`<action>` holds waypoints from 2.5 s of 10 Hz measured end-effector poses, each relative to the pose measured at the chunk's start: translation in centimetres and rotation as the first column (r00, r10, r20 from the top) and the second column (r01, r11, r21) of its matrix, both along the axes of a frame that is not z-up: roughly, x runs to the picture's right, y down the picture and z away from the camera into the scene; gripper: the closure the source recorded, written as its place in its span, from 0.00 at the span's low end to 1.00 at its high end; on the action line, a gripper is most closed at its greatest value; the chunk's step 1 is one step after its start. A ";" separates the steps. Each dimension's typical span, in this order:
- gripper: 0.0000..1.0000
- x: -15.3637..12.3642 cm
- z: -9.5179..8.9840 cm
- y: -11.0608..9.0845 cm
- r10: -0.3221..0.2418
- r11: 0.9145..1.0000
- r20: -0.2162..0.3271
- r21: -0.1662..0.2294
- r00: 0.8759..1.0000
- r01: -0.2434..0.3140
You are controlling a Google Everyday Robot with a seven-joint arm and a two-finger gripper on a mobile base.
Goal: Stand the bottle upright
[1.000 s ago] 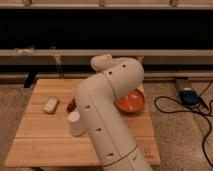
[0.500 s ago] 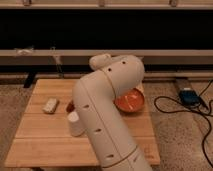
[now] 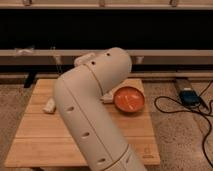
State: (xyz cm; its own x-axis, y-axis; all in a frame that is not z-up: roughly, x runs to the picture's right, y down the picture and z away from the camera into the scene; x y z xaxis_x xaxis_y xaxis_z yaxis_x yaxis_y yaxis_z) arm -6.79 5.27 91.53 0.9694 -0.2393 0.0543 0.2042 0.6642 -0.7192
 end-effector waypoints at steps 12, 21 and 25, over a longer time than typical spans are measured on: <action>0.20 -4.9 -0.6 0.2 -0.146 0.977 -0.054 0.151 0.988 0.152; 0.20 -6.0 2.8 1.0 -0.251 0.944 -0.120 0.188 0.961 0.270; 0.20 -6.3 3.4 0.6 -0.309 0.923 -0.143 0.195 0.940 0.333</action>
State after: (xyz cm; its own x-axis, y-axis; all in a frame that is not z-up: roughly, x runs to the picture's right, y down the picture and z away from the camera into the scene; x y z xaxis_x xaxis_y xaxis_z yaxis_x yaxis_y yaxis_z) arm -13.12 5.84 94.93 0.8357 -0.5329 -0.1325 0.3615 0.7155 -0.5978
